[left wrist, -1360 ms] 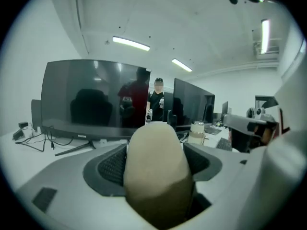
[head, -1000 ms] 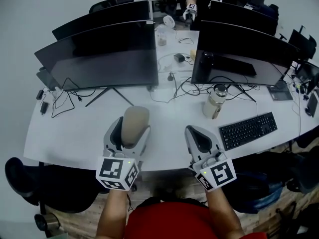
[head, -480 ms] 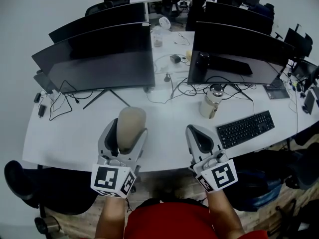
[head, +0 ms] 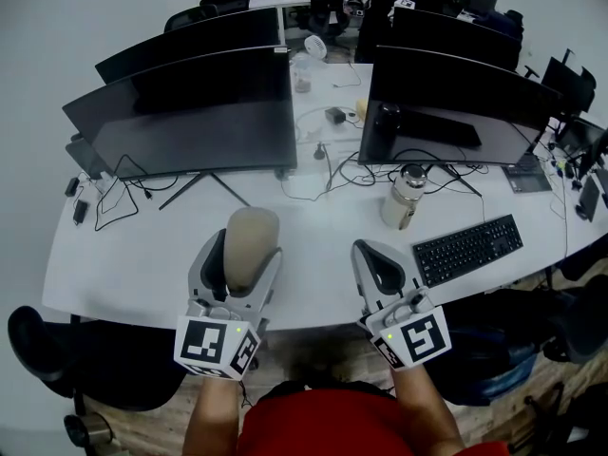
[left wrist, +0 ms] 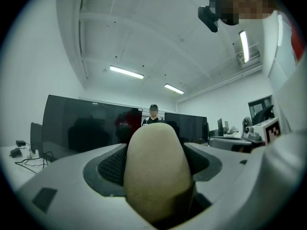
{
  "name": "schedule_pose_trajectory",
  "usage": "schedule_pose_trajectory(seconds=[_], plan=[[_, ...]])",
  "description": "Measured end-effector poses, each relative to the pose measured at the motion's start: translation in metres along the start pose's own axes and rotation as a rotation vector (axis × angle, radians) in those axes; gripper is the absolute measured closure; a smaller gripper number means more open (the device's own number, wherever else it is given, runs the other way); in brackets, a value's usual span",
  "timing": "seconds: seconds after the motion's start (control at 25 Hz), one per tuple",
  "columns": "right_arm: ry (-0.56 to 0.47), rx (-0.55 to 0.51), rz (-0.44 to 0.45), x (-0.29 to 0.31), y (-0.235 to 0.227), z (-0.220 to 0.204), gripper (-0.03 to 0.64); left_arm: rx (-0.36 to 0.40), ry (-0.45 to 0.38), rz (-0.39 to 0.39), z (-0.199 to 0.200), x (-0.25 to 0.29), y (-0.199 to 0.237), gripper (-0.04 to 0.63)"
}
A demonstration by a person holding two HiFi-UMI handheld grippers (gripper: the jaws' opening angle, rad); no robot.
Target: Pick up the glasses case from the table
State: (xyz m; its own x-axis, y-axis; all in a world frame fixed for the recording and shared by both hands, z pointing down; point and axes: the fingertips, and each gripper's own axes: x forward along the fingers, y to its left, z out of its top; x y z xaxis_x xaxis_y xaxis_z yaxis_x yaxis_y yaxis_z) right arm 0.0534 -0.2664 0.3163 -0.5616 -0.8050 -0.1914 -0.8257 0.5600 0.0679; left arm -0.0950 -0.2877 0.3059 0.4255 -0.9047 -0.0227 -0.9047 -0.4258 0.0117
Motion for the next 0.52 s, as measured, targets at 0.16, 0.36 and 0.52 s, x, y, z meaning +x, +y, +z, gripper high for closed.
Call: schedule_pose_trajectory(seconds=[0.16, 0.36, 0.52], plan=[[0.000, -0.002, -0.002, -0.0013, -0.0004, 0.0007, 0.615, 0.001, 0.004, -0.003, -0.0013, 0.0001, -0.0018, 0.230], [-0.005, 0.000, -0.003, -0.0016, -0.0004, 0.0009, 0.615, 0.005, 0.000, -0.008, -0.0048, -0.0003, -0.0020, 0.230], [-0.007, 0.002, -0.001, -0.0021, 0.0007, 0.0018, 0.615, 0.000, 0.011, 0.002, -0.0013, -0.0011, -0.0032, 0.230]])
